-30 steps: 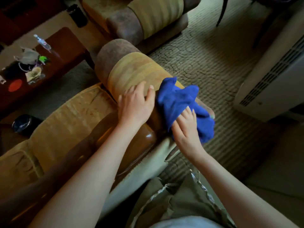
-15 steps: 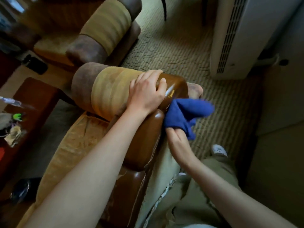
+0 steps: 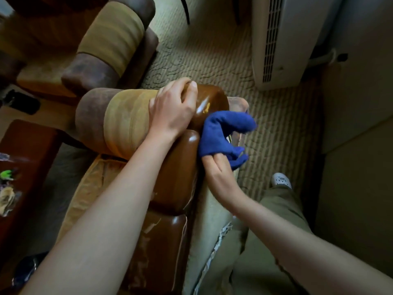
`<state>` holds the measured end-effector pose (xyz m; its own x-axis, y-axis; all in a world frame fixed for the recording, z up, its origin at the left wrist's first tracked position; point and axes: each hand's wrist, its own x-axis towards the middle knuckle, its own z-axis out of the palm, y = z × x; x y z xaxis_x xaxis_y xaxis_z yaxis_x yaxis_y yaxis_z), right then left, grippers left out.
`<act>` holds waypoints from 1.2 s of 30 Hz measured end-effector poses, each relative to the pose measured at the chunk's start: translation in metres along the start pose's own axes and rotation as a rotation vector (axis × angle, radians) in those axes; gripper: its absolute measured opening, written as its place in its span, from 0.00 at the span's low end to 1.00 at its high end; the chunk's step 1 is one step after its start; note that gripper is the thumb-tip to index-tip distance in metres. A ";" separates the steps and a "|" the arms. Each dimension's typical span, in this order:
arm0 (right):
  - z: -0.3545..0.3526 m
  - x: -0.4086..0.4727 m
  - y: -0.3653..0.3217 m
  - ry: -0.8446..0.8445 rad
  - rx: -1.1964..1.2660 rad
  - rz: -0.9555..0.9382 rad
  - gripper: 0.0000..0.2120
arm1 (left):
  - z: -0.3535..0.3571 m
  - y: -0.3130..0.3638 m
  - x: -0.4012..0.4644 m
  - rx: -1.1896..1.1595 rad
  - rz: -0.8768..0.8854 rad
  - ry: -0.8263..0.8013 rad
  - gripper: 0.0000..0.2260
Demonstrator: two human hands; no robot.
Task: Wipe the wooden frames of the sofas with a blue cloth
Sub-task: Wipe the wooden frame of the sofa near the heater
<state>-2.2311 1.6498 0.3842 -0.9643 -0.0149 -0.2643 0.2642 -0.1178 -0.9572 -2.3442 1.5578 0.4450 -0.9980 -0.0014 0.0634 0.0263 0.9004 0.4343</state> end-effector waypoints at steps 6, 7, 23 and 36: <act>-0.008 0.032 -0.019 0.023 0.037 -0.063 0.15 | 0.001 -0.002 0.002 -0.010 0.007 0.000 0.23; -0.007 0.017 -0.012 -0.006 0.023 -0.036 0.13 | 0.001 -0.002 0.002 -0.005 0.005 -0.003 0.23; -0.013 -0.015 0.007 0.057 0.079 -0.060 0.10 | 0.001 -0.001 0.000 -0.019 -0.014 0.004 0.23; -0.014 -0.007 0.004 0.116 0.052 0.006 0.14 | -0.005 0.006 -0.006 -0.082 -0.044 -0.009 0.18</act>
<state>-2.2231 1.6637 0.3808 -0.9536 0.0986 -0.2845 0.2657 -0.1690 -0.9491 -2.3381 1.5612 0.4523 -0.9987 -0.0360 0.0349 -0.0133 0.8609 0.5086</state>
